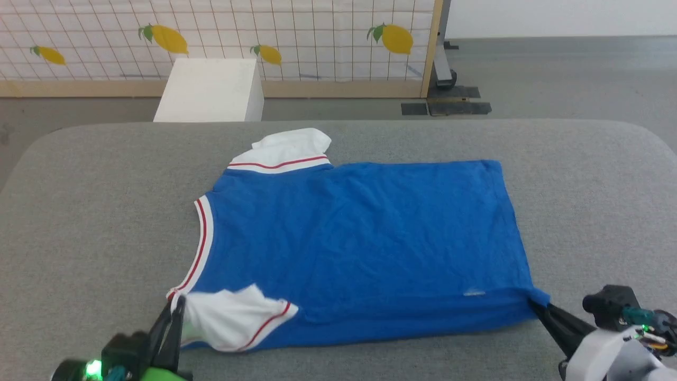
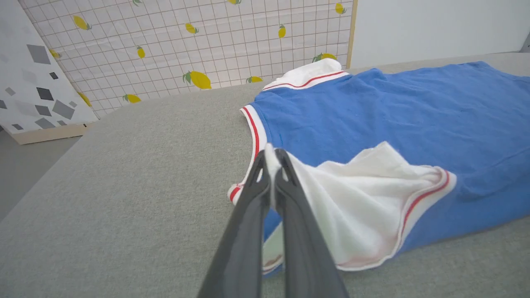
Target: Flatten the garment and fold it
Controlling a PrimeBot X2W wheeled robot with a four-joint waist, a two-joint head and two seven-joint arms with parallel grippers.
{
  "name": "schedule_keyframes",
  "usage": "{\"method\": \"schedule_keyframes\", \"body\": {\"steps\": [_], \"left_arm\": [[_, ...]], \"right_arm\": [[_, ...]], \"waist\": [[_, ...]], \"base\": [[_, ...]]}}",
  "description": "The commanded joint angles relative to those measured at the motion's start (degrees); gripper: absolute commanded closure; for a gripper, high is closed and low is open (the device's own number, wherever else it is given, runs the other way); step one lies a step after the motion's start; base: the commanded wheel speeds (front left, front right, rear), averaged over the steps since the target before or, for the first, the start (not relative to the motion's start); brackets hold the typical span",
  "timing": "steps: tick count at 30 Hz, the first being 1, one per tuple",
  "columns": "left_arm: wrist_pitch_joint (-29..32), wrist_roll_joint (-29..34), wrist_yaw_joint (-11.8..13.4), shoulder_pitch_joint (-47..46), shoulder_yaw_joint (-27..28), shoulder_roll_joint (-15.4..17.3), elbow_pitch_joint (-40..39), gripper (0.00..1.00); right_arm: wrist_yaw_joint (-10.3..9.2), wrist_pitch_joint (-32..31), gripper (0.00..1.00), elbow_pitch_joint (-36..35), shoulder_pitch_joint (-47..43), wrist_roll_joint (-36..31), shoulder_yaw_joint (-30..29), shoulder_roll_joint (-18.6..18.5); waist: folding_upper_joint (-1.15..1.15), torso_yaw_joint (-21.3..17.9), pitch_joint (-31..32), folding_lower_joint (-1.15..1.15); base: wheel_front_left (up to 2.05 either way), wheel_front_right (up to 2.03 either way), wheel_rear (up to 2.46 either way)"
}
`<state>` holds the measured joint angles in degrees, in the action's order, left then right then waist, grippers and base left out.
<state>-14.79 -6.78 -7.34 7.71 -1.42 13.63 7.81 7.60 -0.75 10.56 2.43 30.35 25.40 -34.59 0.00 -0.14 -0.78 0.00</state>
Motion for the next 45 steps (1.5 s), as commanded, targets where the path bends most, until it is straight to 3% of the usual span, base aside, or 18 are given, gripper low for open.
{"method": "schedule_keyframes", "body": {"steps": [1,10,17,25,32,33,34,35,37,45], "left_arm": [[-0.2,0.8,-0.1,-2.5,-0.6,0.7,-0.2,1.00],[-0.2,-0.6,-0.1,-17.6,-1.5,4.0,5.4,1.00],[-0.2,-1.6,-0.1,-26.9,-3.9,6.9,14.7,1.00],[-0.2,-0.9,-0.1,-32.3,-5.6,6.0,26.4,1.00],[-0.2,-1.0,-0.1,-33.4,-7.5,5.3,31.3,1.00],[-0.2,-1.1,-0.1,-33.6,-7.3,5.2,31.3,0.76],[-0.2,-1.1,-0.1,-33.7,-7.2,5.3,31.4,0.15],[-0.2,-0.9,0.0,-33.8,-6.9,5.5,30.7,0.00],[-0.2,-0.8,0.0,-33.9,-6.7,5.7,29.7,0.00],[-0.2,-0.5,-0.1,-35.9,-7.6,10.2,25.4,0.00]], "right_arm": [[-0.11,-0.4,1.00,-0.5,1.5,-0.7,-0.5,0.7],[-0.11,-1.8,1.00,0.3,9.2,-2.0,-2.8,2.4],[-0.11,-3.7,1.00,4.3,15.6,-1.0,-2.0,3.1],[-0.11,-5.5,1.00,11.3,21.8,-1.1,2.9,3.9],[-0.11,-5.3,1.00,14.4,23.7,0.2,5.3,3.8],[-0.11,-5.1,1.00,14.5,23.9,0.4,5.5,3.8],[-0.11,-4.9,0.97,14.6,24.1,0.6,5.6,3.7],[-0.11,-5.0,0.67,14.5,24.3,0.7,5.9,3.5],[-0.11,-4.5,0.00,14.1,24.6,0.8,5.9,3.0],[-0.11,-3.2,0.00,11.1,24.2,0.6,4.8,1.3]], "waist": [[0.00,-0.5,-1.3,0.00],[0.00,-1.8,-7.7,0.00],[0.00,-2.5,-13.6,0.00],[0.00,-2.4,-17.1,0.00],[0.00,-2.0,-16.3,0.00],[0.00,-1.9,-15.9,0.00],[0.00,-1.8,-15.3,0.00],[0.00,-1.7,-14.7,0.00],[0.00,-1.3,-13.3,0.00],[0.00,-0.2,-8.7,0.00]], "base": [[0.00,0.00,0.00],[0.00,0.00,0.00],[0.00,0.00,0.00],[0.00,0.00,0.00],[0.00,0.00,0.00],[0.00,0.00,0.00],[0.00,0.00,0.00],[0.00,0.00,0.00],[0.00,0.00,0.00],[0.00,0.00,0.00]]}}
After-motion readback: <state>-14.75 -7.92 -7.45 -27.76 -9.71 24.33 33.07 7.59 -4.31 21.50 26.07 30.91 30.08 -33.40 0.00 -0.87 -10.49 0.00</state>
